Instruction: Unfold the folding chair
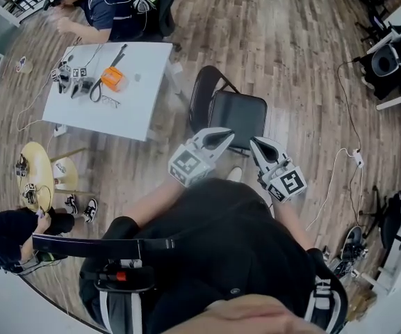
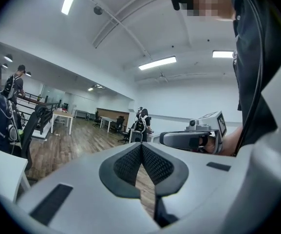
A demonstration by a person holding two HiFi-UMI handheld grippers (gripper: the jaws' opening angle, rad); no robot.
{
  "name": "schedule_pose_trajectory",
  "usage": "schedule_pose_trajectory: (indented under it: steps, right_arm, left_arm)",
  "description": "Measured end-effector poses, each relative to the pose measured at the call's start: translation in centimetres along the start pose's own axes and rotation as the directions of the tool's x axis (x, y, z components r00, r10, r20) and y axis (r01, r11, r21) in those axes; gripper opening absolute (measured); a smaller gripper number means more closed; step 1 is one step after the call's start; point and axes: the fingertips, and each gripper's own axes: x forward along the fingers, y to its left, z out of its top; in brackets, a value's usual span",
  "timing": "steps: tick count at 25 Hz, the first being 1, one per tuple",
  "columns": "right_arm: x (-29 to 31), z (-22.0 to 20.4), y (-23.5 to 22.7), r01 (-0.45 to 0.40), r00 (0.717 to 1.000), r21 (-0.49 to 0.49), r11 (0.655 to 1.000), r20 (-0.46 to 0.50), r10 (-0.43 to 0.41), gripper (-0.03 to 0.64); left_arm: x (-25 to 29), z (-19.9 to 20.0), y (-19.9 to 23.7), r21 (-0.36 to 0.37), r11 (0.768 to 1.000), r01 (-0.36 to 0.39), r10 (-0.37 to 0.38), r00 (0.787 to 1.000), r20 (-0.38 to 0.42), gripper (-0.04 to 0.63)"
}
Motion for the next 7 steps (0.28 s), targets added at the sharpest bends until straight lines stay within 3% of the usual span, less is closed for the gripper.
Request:
schedule_pose_trajectory:
  steps: [7]
  right_arm:
    - [-0.29, -0.79, -0.30, 0.016, 1.000, -0.008, 1.000, -0.021, -0.016, 0.008]
  left_arm:
    - [-0.36, -0.43, -0.19, 0.011, 1.000, -0.008, 0.008, 1.000, -0.006, 0.005]
